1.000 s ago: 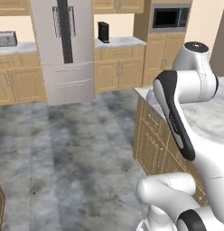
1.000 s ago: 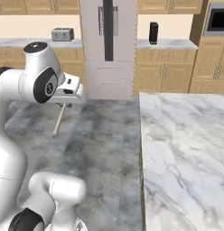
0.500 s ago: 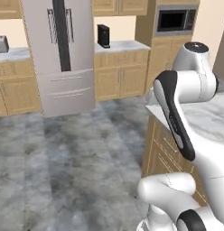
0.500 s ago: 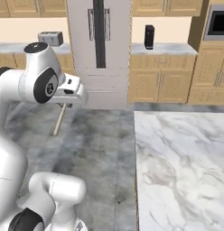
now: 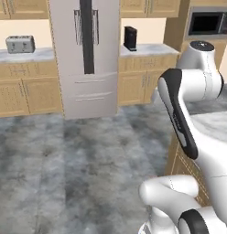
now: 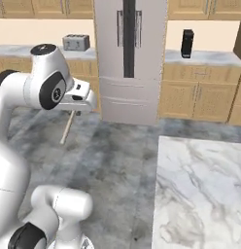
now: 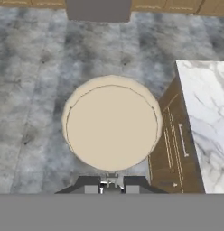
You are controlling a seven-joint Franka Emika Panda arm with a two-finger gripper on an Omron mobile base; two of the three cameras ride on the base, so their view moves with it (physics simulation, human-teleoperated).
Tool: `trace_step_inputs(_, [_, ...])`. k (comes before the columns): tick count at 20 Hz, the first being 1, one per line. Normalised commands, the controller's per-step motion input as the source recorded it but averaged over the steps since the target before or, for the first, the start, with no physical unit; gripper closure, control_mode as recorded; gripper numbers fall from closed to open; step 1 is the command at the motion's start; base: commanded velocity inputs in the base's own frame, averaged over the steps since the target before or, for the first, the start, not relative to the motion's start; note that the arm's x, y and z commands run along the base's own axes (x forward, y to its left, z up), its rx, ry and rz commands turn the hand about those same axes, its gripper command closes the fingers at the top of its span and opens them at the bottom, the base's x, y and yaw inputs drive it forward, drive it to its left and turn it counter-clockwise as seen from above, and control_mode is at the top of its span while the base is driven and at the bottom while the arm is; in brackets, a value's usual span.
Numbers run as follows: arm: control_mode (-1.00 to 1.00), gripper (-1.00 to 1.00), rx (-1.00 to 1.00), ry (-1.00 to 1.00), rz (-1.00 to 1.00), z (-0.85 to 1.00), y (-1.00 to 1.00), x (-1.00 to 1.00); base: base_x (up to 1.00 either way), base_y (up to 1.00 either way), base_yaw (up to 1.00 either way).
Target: Pick up the dish brush and soap dispenser from the sink, and place them back in the cabinet, and close the cabinet doors.
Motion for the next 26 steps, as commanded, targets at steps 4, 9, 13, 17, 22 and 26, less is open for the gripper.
trace_step_inputs(4, [1.00, 1.00, 0.00, 0.00, 0.00, 0.00, 0.00, 0.00, 0.00, -0.09, 0.54])
trace_step_inputs(9, [1.00, 1.00, 0.00, 0.00, 0.00, 0.00, 0.00, 0.00, 0.10, 0.00, 0.59])
trace_step_inputs(13, [1.00, 1.00, 0.00, 0.00, 0.00, 0.00, 0.00, 0.00, 0.12, 0.00, 0.57])
trace_step_inputs(17, [1.00, 1.00, 0.00, 0.00, 0.00, 0.00, 0.00, 0.00, 0.31, 0.00, 0.60])
trace_step_inputs(22, [1.00, 1.00, 0.00, 0.00, 0.00, 0.00, 0.00, 0.00, 0.57, 0.00, 0.60])
trace_step_inputs(26, [1.00, 1.00, 0.00, 0.00, 0.00, 0.00, 0.00, 0.00, 0.52, 0.00, 0.60])
